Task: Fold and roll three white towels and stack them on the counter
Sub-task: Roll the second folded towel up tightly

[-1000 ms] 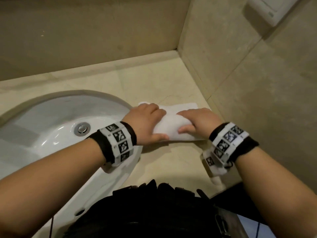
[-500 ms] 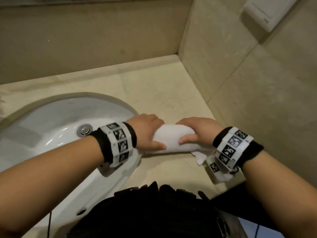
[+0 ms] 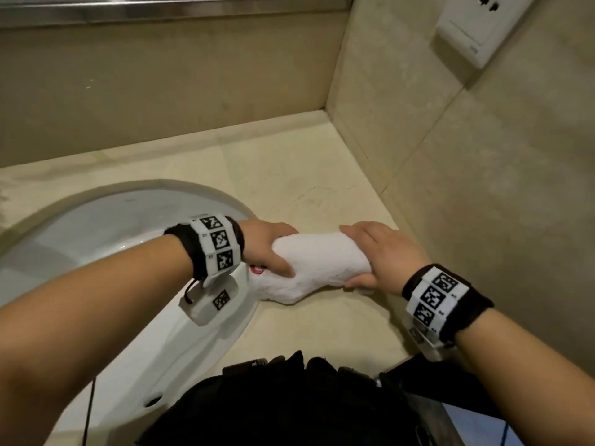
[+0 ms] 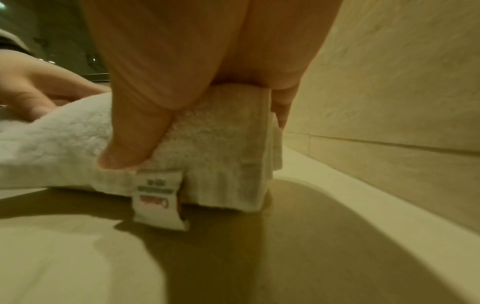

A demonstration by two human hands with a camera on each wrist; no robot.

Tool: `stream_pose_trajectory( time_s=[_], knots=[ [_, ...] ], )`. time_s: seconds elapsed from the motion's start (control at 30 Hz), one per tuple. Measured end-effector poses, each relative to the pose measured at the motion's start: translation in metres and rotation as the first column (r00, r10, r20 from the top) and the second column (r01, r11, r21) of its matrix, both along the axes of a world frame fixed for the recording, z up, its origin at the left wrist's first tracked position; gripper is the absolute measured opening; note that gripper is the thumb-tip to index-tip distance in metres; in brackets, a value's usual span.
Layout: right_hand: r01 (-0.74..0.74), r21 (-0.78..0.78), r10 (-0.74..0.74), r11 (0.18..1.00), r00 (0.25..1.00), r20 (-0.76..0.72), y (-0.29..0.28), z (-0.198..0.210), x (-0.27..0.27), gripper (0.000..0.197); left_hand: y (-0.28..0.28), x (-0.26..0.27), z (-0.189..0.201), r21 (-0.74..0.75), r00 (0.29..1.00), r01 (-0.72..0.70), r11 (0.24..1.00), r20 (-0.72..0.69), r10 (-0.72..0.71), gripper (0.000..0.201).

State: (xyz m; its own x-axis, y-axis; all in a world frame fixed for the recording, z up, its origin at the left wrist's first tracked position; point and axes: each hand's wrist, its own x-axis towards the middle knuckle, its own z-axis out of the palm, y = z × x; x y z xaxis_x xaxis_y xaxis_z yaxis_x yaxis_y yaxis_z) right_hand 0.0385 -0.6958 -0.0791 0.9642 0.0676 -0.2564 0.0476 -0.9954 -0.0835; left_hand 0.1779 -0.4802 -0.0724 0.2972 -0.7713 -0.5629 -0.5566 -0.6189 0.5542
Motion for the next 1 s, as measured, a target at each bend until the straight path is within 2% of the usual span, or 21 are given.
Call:
stream_pose_trajectory(
  time_s=[0.03, 0.07, 0.13, 0.2, 0.3, 0.4, 0.5, 0.6, 0.77, 1.0],
  knots=[
    [0.012, 0.034, -0.011, 0.999, 1.000, -0.005, -0.001, -0.001, 0.001, 0.095, 0.004, -0.004, 0.000, -0.037, 0.991, 0.015, 0.999, 0.136, -0.009, 0.071],
    [0.017, 0.048, -0.016, 0.999, 1.000, -0.008, -0.002, -0.002, 0.004, 0.095, 0.009, -0.008, -0.001, -0.072, 0.945, 0.043, 0.996, 0.326, -0.017, 0.076],
    [0.035, 0.056, -0.033, 0.998, 0.999, -0.022, -0.003, -0.003, 0.007, 0.098, 0.021, -0.019, -0.004, -0.090, 0.774, 0.119, 0.989, 0.633, -0.035, 0.089],
    [0.070, 0.051, -0.068, 0.996, 0.996, -0.057, -0.005, -0.006, 0.008, 0.105, 0.030, -0.033, -0.009, -0.015, 0.666, 0.144, 0.989, 0.741, -0.086, 0.099],
    [0.125, 0.055, -0.118, 0.991, 0.986, -0.118, -0.009, -0.011, 0.007, 0.107, 0.034, -0.046, -0.019, 0.044, 0.661, 0.048, 0.998, 0.748, -0.065, 0.100],
    [0.189, 0.096, -0.178, 0.977, 0.978, -0.107, -0.006, -0.013, 0.003, 0.090, 0.028, -0.054, -0.015, 0.026, 0.699, -0.061, 0.998, 0.715, 0.024, 0.093],
    [0.196, 0.150, -0.180, 0.969, 0.977, -0.114, 0.005, -0.011, -0.006, 0.080, 0.032, -0.072, -0.005, 0.041, 0.699, -0.142, 0.989, 0.712, 0.071, 0.080],
    [0.153, 0.185, -0.133, 0.971, 0.984, -0.116, 0.020, -0.007, -0.020, 0.073, 0.052, -0.097, 0.005, 0.036, 0.709, -0.203, 0.979, 0.694, 0.121, 0.070],
    [0.022, 0.285, -0.005, 0.958, 0.998, -0.062, 0.060, 0.009, -0.033, 0.074, 0.103, -0.128, 0.022, 0.027, 0.681, -0.299, 0.954, 0.706, 0.193, 0.065],
    [-0.205, 0.334, 0.203, 0.920, 0.978, 0.042, 0.176, 0.040, 0.002, 0.073, 0.222, -0.139, 0.058, 0.006, 0.563, -0.509, 0.861, 0.759, 0.328, 0.072]
  ],
)
